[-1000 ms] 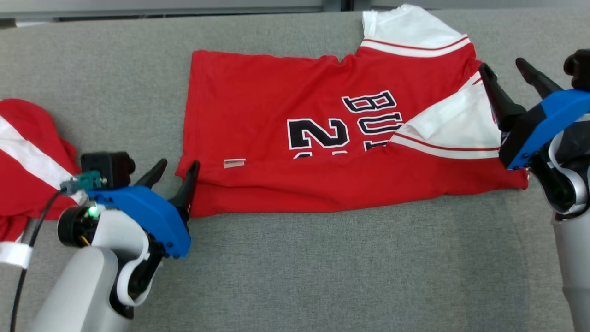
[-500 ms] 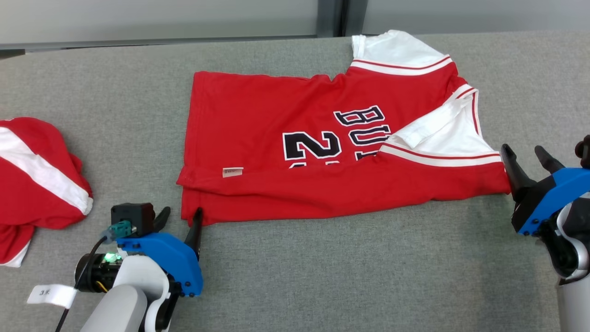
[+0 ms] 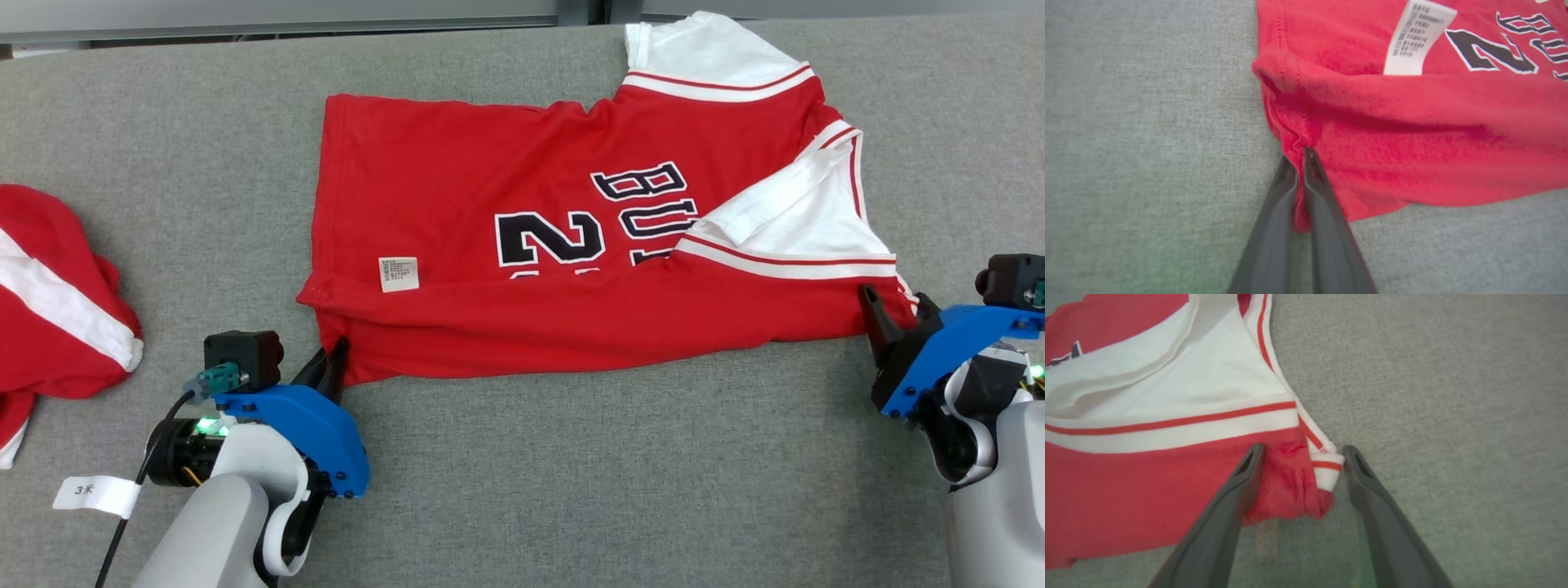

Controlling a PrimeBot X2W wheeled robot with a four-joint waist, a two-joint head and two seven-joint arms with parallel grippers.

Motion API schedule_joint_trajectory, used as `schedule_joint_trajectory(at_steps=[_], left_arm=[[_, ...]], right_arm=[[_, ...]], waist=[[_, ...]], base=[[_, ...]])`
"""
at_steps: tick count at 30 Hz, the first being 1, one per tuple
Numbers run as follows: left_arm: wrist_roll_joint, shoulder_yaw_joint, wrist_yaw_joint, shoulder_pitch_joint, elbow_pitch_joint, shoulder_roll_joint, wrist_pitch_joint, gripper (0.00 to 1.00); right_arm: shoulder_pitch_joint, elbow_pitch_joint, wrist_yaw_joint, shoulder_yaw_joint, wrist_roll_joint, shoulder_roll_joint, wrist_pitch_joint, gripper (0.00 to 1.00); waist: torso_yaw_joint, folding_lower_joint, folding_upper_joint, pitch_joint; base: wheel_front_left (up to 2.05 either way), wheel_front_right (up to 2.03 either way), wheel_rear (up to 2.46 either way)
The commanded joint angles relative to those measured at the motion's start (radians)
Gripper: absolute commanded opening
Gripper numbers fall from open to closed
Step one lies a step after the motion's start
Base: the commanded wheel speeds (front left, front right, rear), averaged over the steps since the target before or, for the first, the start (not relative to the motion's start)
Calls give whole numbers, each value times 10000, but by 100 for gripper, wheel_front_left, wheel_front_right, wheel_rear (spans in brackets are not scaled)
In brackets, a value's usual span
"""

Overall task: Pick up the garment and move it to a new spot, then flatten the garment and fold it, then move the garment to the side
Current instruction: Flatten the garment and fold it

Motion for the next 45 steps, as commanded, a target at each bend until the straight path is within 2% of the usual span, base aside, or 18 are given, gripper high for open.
schedule_joint_trajectory(at_steps=[1,2,9,18,21,25,26,27,28,33,38,42,45], left_arm=[[-85,-185,3,244,452,-46,193,0],[-85,-210,-2,283,448,-71,178,0],[-340,-66,111,986,-148,142,238,0],[-766,83,646,2926,-2080,842,1065,0],[-854,166,988,3638,-2672,1062,1395,0],[-1026,204,1226,4204,-3151,1134,1634,0],[-1089,185,1266,4332,-3275,1126,1718,46],[-1121,152,1294,4419,-3382,1139,1807,96],[-1172,111,1317,4474,-3472,1142,1908,100],[-1134,55,1455,4232,-3986,1212,2271,100],[-852,219,1358,2920,-4339,1420,2502,100],[-968,313,994,1190,-3881,1509,3069,100],[-588,254,634,-307,-3381,1914,3514,100]], right_arm=[[97,258,5,152,-22,96,133,49],[110,288,13,261,-2,101,77,0],[861,-706,1,-46,-76,-72,-473,0],[3259,-3008,-4,-594,55,308,517,0],[3988,-3479,-5,-761,223,450,683,0],[4405,-3582,-5,-832,348,492,695,0],[4467,-3576,-5,-839,359,503,713,31],[4480,-3568,-5,-829,362,511,705,93],[4444,-3568,-4,-826,343,517,671,100],[3769,-3849,4,-552,104,463,839,100],[2433,-4433,4,16,-36,-148,1546,100],[810,-4171,4,678,253,-586,2258,100],[-490,-3635,4,1321,410,-825,2507,100]], waist=[[12,2,-1,-21],[17,2,-1,-63],[-48,2,-1,-872],[-108,2,-1,-1903],[-108,2,-1,-2035],[-97,2,-1,-2059],[-94,2,-1,-2056],[-91,2,-1,-2041],[-88,2,-1,-2022],[-66,2,-1,-1904],[-14,2,-1,-1563],[-101,2,-1,-951],[-228,2,-1,-411]], base=[[0,0,0],[0,0,0],[0,0,0],[0,0,0],[0,0,0],[0,0,0],[0,0,0],[0,0,0],[0,0,0],[0,0,0],[0,0,0],[0,0,0],[0,0,0]])
